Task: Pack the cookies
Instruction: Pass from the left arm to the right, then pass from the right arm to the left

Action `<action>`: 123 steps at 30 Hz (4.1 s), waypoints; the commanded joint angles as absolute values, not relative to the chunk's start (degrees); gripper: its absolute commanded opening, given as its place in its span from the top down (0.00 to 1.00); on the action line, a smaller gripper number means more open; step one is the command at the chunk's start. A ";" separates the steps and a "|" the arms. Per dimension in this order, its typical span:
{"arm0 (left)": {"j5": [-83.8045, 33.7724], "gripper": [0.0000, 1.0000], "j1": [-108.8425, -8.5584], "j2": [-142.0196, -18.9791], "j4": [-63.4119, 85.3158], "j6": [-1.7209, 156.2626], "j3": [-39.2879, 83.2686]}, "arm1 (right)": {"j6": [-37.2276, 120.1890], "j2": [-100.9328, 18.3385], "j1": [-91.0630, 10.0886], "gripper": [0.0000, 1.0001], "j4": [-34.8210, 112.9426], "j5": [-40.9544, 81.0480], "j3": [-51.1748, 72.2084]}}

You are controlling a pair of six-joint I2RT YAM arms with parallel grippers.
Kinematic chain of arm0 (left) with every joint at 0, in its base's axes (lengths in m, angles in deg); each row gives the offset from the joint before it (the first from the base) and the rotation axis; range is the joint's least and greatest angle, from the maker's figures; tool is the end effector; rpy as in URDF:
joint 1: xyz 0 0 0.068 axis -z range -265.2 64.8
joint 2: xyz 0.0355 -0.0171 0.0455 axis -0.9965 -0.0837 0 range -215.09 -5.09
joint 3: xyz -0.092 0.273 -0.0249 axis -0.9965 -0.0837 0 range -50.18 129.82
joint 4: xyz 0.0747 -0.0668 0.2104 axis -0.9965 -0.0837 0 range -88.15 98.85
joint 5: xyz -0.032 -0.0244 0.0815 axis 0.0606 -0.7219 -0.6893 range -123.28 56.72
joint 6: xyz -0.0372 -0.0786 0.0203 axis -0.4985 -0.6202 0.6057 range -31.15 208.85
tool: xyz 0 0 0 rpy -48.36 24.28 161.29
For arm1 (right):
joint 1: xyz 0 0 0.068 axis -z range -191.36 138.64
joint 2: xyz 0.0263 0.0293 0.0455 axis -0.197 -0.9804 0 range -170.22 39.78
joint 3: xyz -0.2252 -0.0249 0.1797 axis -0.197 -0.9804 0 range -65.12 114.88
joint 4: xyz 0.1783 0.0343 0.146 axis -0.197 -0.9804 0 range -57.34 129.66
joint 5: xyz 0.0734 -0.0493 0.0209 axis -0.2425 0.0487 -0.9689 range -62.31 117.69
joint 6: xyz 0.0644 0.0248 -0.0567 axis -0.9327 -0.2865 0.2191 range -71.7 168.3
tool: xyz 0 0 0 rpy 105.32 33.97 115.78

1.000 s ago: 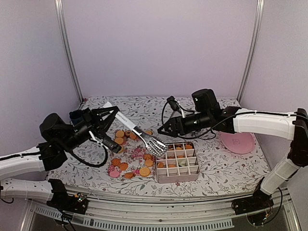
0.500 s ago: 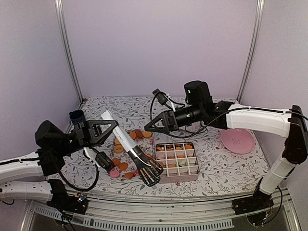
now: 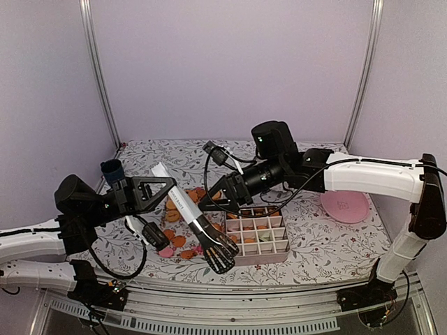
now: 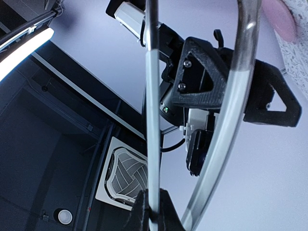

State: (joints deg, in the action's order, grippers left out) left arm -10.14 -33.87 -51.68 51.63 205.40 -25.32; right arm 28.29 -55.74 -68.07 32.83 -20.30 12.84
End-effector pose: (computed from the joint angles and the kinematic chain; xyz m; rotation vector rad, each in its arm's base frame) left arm 0.0917 -0.1645 0.3468 1.2472 -0.2320 0.7446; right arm 0.1621 0.3546 0.3330 -1.2769 1.8677 1.6288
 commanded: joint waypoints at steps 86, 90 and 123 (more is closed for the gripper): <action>30.66 0.47 -47.52 -71.41 -30.70 97.81 17.23 | 41.38 -48.27 -81.73 1.00 78.12 34.11 3.53; 32.29 0.58 -48.05 -72.67 -30.75 96.95 17.76 | 41.68 -49.08 -82.17 1.00 80.09 33.95 3.53; 35.23 0.36 -55.93 -83.42 -53.25 118.35 26.95 | 44.06 -45.48 -82.91 1.00 77.59 34.67 -0.04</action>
State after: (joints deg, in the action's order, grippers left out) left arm 31.87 -56.01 -82.52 -49.74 115.33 23.97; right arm 45.31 -44.51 -82.60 76.96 35.92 -1.70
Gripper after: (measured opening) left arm 0.636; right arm 0.061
